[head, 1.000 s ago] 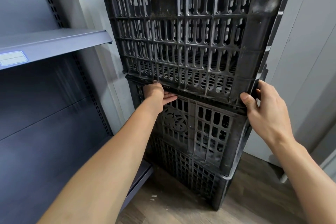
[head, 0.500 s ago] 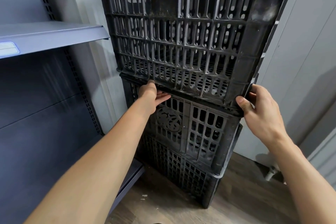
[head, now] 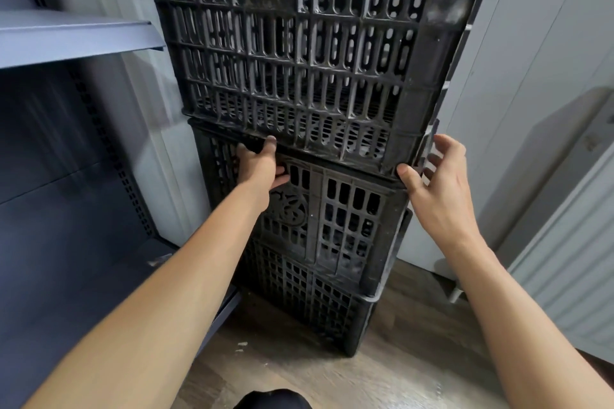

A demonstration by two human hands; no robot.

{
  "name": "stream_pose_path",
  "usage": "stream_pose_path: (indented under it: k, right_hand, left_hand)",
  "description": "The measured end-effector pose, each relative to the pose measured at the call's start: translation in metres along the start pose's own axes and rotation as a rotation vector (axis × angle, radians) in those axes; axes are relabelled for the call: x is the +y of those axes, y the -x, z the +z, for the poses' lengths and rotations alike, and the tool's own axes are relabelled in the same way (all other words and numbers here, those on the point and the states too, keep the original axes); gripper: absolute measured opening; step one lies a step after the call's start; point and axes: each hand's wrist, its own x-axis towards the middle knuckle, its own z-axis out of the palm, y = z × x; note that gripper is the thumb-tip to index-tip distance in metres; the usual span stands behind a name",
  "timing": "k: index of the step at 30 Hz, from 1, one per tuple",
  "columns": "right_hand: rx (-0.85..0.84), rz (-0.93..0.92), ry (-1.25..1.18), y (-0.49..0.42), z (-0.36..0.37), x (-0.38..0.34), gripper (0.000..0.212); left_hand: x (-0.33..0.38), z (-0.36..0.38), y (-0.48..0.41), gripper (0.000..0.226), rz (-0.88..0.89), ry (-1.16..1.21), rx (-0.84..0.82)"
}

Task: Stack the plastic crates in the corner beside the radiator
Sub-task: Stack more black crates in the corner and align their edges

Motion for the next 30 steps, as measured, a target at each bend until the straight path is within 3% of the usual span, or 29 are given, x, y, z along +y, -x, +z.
stream_pose_path:
  k: [3, 8, 11, 14, 17, 22, 30]
  right_hand:
    - [-0.084, 0.142, 0.091, 0.007, -0.006, 0.004, 0.07]
    - [-0.33, 0.348, -0.088, 0.015, -0.013, 0.01, 0.089]
    - [-0.349, 0.396, -0.022, 0.013, -0.002, 0.02, 0.071]
    - [-0.319, 0.362, 0.095, 0.015, 0.013, 0.029, 0.055]
    - [-0.284, 0.314, 0.088, 0.013, 0.018, 0.035, 0.049]
    - [-0.312, 0.205, 0.162, 0.008, 0.017, 0.032, 0.025]
    - [-0.376, 0.172, 0.209, 0.0, 0.002, 0.033, 0.018]
  left_hand:
    - [-0.031, 0.005, 0.027, 0.078, 0.026, -0.122, -0.043]
    - [-0.104, 0.013, 0.06, 0.064, 0.03, -0.306, -0.131]
    - [-0.146, 0.022, 0.074, 0.051, 0.081, -0.404, -0.178]
    - [-0.179, 0.031, 0.085, 0.037, 0.054, -0.548, -0.345]
    - [-0.193, 0.038, 0.09, 0.038, 0.061, -0.714, -0.453]
    - [-0.194, 0.044, 0.092, 0.036, 0.078, -0.794, -0.409]
    - [-0.193, 0.047, 0.088, 0.038, 0.1, -0.838, -0.474]
